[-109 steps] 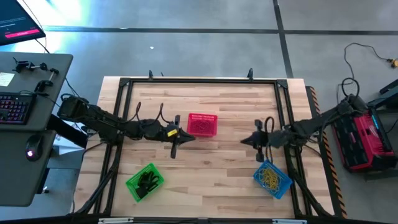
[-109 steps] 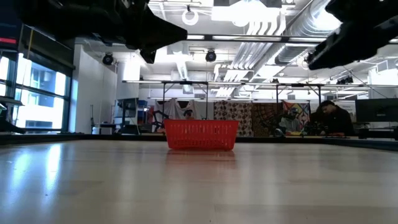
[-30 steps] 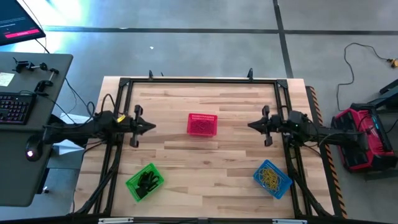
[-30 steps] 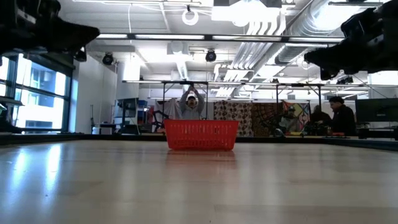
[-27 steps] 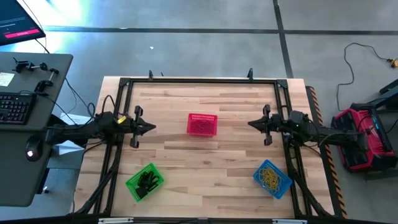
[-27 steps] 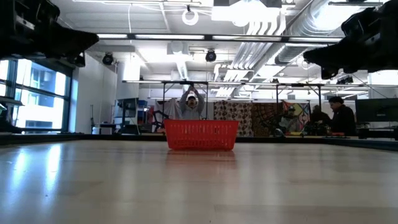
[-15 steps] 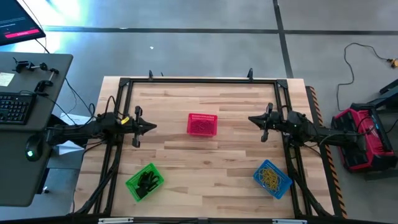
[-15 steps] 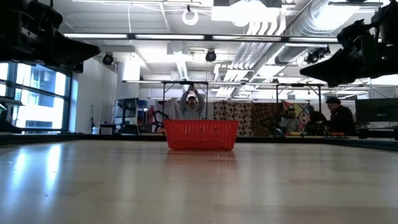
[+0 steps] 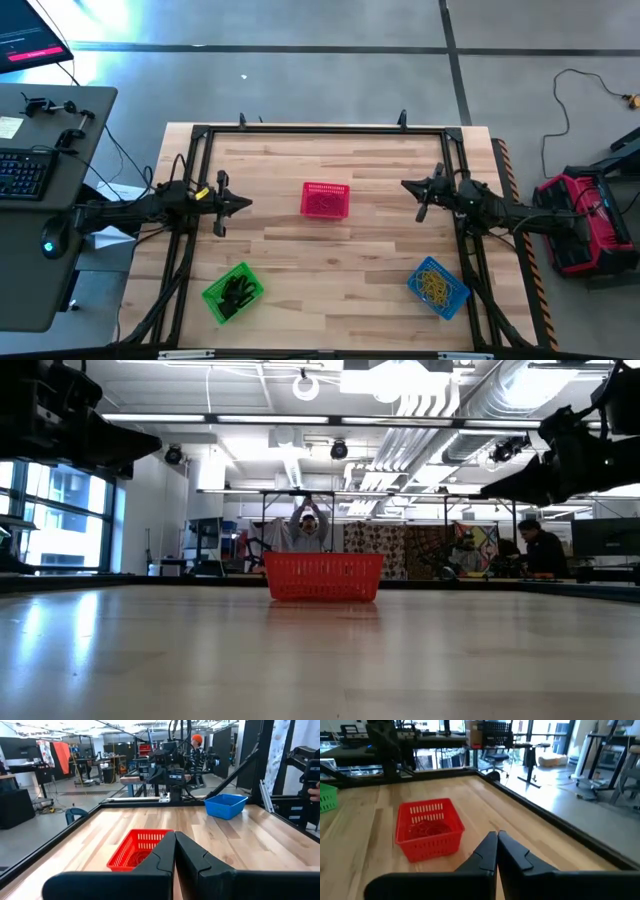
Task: Sort rubber bands into baskets
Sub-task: Return to Home Position
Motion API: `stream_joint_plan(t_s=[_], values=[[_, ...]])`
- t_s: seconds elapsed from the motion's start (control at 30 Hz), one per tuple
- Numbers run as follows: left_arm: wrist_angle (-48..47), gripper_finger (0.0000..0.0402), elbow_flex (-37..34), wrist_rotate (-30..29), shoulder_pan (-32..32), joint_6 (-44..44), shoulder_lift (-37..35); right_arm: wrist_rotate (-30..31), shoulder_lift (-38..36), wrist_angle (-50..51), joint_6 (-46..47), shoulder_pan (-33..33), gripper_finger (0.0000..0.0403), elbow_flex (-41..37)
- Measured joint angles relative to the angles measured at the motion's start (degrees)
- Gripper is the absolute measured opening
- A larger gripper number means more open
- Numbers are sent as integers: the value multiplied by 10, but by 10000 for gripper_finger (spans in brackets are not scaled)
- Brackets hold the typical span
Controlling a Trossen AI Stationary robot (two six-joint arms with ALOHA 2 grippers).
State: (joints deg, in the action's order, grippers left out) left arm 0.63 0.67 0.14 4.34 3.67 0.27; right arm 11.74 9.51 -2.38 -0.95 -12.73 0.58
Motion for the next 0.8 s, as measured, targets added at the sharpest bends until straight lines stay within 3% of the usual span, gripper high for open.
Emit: stream_joint_plan(t_s=[0.8], values=[[-1,0,0,-8,0,-20,20,-2,18,0,10,0,0,0]])
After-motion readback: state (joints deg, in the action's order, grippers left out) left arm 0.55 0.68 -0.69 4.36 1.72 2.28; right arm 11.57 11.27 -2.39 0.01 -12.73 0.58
